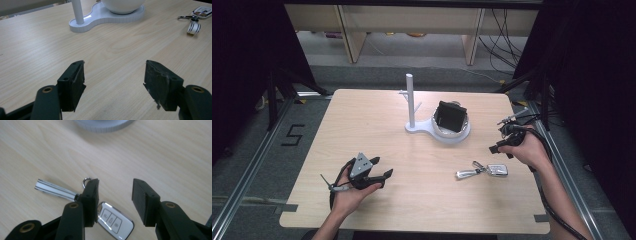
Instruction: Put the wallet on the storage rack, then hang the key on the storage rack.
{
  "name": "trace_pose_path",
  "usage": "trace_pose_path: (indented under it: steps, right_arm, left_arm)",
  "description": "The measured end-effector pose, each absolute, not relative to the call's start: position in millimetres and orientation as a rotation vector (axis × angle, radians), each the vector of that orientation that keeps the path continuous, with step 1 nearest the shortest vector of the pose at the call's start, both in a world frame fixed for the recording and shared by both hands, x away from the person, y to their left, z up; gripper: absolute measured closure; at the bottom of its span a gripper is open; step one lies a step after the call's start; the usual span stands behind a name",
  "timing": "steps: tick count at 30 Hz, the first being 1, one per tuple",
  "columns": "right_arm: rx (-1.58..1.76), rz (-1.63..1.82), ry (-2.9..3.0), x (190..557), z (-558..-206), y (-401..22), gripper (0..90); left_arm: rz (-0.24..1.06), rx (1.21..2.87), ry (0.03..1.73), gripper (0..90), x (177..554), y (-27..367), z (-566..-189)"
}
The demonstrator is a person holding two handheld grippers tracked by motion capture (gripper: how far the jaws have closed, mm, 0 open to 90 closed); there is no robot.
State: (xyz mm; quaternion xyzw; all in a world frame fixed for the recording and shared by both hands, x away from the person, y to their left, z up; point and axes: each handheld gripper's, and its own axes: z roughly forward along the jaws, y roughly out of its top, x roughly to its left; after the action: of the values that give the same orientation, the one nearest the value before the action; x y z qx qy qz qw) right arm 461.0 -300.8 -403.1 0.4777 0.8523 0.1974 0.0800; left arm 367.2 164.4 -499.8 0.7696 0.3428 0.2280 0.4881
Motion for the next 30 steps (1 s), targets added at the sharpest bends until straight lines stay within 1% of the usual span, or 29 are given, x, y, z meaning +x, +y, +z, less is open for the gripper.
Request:
trace_pose_path:
  steps: [3, 6, 13, 16, 17, 27, 30]
  right_arm:
    - [1.399, 0.598, 2.577, 460, -409, -301, 59.4]
    - [1.456, 0.558, 2.567, 460, -414, -295, 59.7]
    - [1.380, 0.575, 2.614, 462, -417, -289, 60.2]
    - [1.413, 0.565, 2.626, 462, -422, -285, 61.3]
    - [1.371, 0.549, 2.653, 464, -426, -285, 61.7]
    - [1.380, 0.578, 2.663, 463, -433, -279, 60.9]
    - [1.370, 0.569, 2.668, 466, -436, -278, 63.4]
  left_arm:
    - [0.550, 1.872, 0.832, 32.1, 367, 164, -500]
    - [0.542, 1.871, 0.826, 32.0, 367, 164, -501]
    - [0.552, 1.871, 0.838, 32.0, 367, 165, -501]
    - [0.553, 1.869, 0.845, 32.0, 366, 166, -502]
    - [0.552, 1.868, 0.841, 32.0, 365, 167, -502]
    - [0.551, 1.872, 0.838, 32.0, 364, 163, -502]
    - [0.544, 1.878, 0.832, 32.0, 363, 163, -504]
